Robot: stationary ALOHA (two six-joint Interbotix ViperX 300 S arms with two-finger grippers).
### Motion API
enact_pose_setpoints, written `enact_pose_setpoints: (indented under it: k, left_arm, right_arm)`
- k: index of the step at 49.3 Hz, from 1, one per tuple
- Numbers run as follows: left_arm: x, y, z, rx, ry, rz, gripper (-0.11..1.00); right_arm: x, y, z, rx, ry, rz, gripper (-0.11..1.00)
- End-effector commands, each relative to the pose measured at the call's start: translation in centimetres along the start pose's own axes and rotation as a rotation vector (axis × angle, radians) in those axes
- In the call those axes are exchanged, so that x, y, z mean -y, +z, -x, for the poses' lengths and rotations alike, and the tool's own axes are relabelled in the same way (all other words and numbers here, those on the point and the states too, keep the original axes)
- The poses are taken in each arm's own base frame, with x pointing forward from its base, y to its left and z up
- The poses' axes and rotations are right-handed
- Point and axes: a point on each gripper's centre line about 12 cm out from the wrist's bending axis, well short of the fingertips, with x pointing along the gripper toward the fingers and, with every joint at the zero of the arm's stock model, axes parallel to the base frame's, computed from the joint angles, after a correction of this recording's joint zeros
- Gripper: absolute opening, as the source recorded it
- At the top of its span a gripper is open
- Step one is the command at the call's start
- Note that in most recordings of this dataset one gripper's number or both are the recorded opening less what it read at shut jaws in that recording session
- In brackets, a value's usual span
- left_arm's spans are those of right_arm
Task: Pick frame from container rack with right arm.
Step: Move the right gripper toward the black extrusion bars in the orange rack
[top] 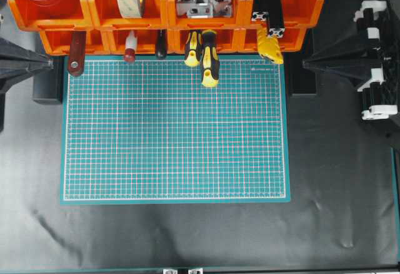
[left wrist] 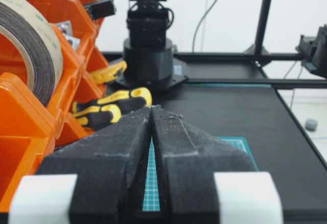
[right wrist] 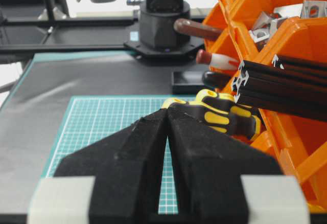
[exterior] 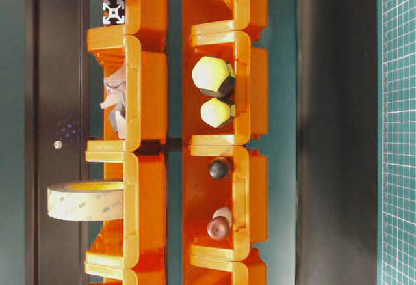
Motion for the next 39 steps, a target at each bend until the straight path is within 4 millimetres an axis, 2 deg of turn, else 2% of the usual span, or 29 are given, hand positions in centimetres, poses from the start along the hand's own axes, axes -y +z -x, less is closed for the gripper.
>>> enact_pose_setpoints:
  k: [1, 7, 21, 32, 39]
  left_arm:
    - [0.1, 1.3, -0.3, 0.028, -0.01, -0.028, 0.06]
    - [0.0, 2.4, -0.2, 0.031, -0.006, -0.029, 0.0]
    - [-0.4, 3.9, 0.3, 0.009, 0.021, -0.028, 0.0]
    - [-0.6, 4.0, 0.3, 0.006, 0.032, -0.031, 0.0]
    - [-0.7, 4.0, 0.3, 0.006, 0.034, -0.029, 0.0]
  right_arm:
    - [-0.1, 1.3, 0.0, 0.038, 0.007, -0.019, 0.02]
    - [-0.3, 3.2, 0.1, 0.02, 0.015, -0.049, 0.02]
    - [-0.8, 8.0, 0.2, -0.198, 0.03, -0.077, 0.02]
    - [-1.8, 11.0, -1.5, -0.419, 0.057, -0.035, 0.02]
    - [-2.6, 11.9, -3.4, -0.589, 0.055, 0.06, 0.02]
